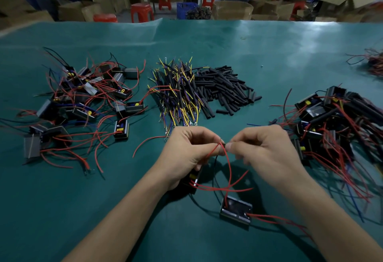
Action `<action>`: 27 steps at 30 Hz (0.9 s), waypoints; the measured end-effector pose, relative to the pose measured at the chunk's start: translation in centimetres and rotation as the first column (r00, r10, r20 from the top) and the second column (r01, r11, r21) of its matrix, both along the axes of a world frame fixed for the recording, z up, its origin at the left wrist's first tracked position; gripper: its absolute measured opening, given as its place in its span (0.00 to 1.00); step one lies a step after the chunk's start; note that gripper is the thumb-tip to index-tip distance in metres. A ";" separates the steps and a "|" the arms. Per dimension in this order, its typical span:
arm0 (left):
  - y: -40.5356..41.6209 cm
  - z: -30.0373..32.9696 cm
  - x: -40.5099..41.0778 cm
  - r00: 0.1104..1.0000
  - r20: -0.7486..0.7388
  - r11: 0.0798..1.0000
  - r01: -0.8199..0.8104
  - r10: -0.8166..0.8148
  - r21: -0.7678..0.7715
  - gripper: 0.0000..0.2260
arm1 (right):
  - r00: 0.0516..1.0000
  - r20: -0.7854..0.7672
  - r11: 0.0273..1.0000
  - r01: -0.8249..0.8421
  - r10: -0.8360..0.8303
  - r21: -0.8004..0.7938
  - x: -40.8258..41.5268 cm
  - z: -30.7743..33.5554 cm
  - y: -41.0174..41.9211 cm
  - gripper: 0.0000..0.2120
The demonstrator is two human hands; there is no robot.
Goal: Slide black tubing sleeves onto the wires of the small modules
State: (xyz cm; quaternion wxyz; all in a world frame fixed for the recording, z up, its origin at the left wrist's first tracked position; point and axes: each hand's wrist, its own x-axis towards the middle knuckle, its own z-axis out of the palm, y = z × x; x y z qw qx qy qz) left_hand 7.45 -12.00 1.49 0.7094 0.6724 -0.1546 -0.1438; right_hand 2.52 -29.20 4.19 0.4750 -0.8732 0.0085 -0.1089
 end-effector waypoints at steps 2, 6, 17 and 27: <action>0.0 -0.2 0.0 1.000 0.005 1.000 0.008 -0.008 0.009 0.03 | 0.972 -0.234 0.934 0.082 0.002 0.348 0.2 0.3 0.3 0.12; -0.1 0.0 -0.2 1.000 0.012 1.000 0.020 -0.020 -0.005 0.03 | 0.865 -0.472 0.694 0.235 0.169 0.680 0.3 0.4 0.2 0.09; -0.1 0.2 0.0 0.999 -0.041 0.999 -0.005 0.003 -0.035 0.11 | 0.972 0.235 0.986 0.031 0.008 -0.162 -0.4 0.1 -1.2 0.07; 0.0 0.1 0.0 0.999 -0.033 0.999 0.027 -0.028 -0.036 0.09 | 0.914 0.334 0.893 -0.063 0.231 -0.445 -0.7 0.1 -1.4 0.02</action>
